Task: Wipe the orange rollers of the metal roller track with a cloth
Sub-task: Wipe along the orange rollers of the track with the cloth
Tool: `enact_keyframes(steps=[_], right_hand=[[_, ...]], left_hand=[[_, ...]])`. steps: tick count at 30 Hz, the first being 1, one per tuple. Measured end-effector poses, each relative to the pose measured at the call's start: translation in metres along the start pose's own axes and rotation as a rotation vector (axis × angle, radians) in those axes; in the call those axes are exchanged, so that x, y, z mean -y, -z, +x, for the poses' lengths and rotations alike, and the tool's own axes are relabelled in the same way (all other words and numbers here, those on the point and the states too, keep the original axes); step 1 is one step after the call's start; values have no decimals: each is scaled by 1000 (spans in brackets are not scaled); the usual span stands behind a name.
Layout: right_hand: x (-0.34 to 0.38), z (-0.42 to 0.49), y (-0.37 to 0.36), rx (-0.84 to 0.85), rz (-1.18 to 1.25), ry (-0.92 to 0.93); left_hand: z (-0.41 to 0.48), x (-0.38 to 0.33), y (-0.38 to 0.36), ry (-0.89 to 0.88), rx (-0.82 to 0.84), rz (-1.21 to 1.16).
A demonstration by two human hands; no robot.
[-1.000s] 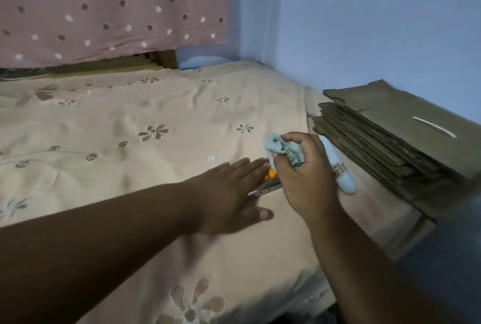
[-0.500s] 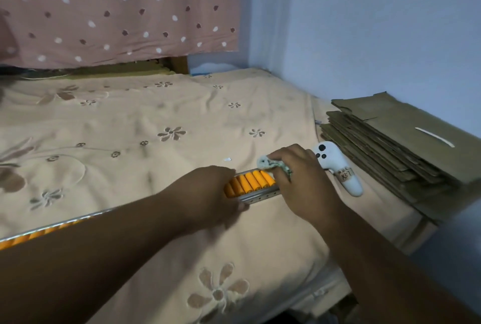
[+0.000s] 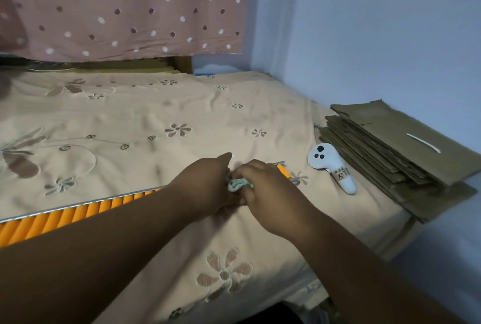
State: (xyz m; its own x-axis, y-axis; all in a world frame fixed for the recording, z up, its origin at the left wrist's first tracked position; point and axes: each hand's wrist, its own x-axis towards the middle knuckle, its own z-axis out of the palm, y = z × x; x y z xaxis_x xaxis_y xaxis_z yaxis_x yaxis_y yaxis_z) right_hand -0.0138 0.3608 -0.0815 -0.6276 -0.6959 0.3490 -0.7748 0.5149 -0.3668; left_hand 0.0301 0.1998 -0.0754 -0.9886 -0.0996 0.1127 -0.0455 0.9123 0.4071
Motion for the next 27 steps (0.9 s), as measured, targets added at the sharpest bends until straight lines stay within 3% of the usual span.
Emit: enact_keyframes(steps=[3, 10, 20, 27], right_hand=[[-3, -13, 12, 0, 66, -5], [-49, 2, 39, -240, -93, -149], [7, 16, -8, -40, -385, -176], [56, 19, -16, 24, -373, -120]], left_hand=[[-9, 4, 6, 12, 70, 20], [-39, 29, 35, -18, 85, 319], [-37, 38, 34, -29, 57, 309], [-38, 33, 34, -27, 26, 326]])
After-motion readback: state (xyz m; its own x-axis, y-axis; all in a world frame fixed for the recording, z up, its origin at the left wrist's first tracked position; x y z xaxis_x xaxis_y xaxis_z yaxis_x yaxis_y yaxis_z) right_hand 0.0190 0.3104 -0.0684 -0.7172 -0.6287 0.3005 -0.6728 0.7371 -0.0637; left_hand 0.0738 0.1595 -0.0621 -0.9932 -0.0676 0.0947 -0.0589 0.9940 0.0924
